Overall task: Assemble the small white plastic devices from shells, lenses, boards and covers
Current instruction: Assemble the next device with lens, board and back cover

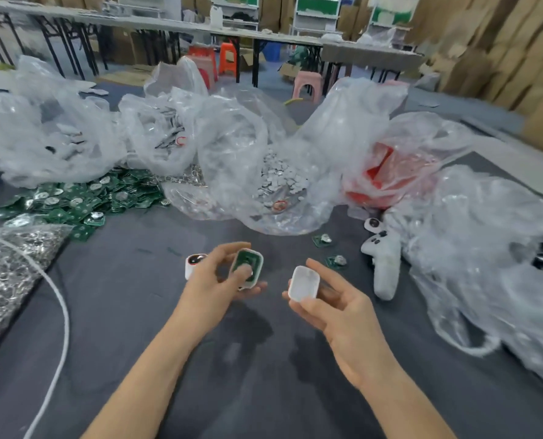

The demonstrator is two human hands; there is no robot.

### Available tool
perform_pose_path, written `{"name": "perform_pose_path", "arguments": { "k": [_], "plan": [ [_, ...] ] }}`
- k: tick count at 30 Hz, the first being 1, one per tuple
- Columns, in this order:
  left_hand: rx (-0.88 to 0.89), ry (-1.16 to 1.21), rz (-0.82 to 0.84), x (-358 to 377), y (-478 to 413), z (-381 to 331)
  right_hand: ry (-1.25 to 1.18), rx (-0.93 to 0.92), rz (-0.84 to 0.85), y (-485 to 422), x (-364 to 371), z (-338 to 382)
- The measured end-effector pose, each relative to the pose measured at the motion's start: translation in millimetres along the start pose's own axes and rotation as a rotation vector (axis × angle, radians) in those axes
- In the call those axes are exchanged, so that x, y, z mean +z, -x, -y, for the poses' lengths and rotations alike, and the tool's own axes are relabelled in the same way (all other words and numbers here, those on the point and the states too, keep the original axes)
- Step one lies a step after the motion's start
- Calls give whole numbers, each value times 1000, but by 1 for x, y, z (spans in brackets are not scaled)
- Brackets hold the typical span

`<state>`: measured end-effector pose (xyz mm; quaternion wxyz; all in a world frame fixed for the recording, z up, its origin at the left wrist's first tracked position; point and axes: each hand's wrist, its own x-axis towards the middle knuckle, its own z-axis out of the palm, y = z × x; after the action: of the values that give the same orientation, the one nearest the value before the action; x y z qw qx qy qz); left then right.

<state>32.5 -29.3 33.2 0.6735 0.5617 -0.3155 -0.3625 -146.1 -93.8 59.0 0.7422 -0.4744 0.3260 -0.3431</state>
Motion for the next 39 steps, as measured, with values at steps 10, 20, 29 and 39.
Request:
{"name": "perform_pose_path", "arguments": {
  "k": [10,20,29,39],
  "plan": [
    [-82,-727,194,18,18,-3,-107,40,-46,4,-26,-8],
    [68,-1085,185,16,22,-7,-5,18,-116,6,-26,-16],
    [705,-925,207,27,55,-11,79,56,-79,21,-11,-10],
    [461,-447,-96,40,93,4,349,-209,88,55,-3,-16]
  ]
}}
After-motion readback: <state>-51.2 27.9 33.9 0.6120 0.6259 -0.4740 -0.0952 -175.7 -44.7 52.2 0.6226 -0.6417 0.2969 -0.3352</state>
